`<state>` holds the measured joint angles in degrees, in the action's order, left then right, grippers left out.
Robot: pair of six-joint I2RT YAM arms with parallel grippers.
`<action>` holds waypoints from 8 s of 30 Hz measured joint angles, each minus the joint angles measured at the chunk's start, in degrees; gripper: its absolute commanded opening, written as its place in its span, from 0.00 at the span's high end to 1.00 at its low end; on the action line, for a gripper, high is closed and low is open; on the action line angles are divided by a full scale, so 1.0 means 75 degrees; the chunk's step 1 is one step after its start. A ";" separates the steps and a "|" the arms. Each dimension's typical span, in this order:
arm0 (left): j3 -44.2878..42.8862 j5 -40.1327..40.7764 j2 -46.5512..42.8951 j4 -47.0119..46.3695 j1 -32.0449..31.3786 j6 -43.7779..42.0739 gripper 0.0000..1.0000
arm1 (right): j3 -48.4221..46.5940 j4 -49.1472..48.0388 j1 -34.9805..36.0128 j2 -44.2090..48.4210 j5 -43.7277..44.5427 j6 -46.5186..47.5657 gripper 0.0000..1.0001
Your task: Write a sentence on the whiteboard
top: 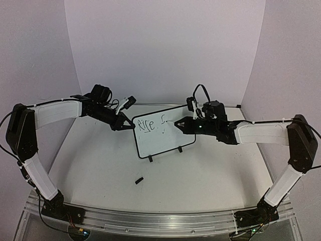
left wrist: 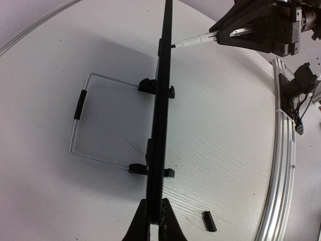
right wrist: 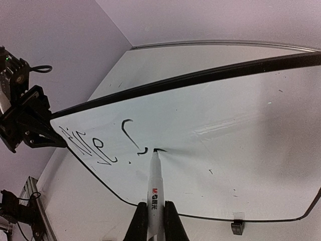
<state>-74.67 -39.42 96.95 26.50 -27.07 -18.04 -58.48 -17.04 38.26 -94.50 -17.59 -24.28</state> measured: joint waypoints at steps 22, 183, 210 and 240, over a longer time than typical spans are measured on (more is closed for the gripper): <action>-0.0015 0.0009 0.0000 0.0009 -0.0009 0.0000 1.00 | 0.0207 0.0052 0.0003 -0.0166 -0.0025 0.0001 1.00; -0.0044 0.0015 0.0032 0.0026 -0.0038 -0.0005 1.00 | 0.0449 0.0162 -0.0138 0.0261 0.0810 0.0233 1.00; -0.0044 0.0015 0.0032 0.0023 -0.0044 -0.0003 1.00 | 0.0353 0.0105 -0.0215 0.0303 0.0957 0.0265 1.00; -0.0044 0.0015 0.0038 0.0020 -0.0044 -0.0003 1.00 | 0.0537 -0.0044 -0.0219 0.0090 0.0567 0.0152 1.00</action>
<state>-75.00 -39.31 97.23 26.65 -27.40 -18.06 -54.45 -17.37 36.62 -93.82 -13.34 -23.14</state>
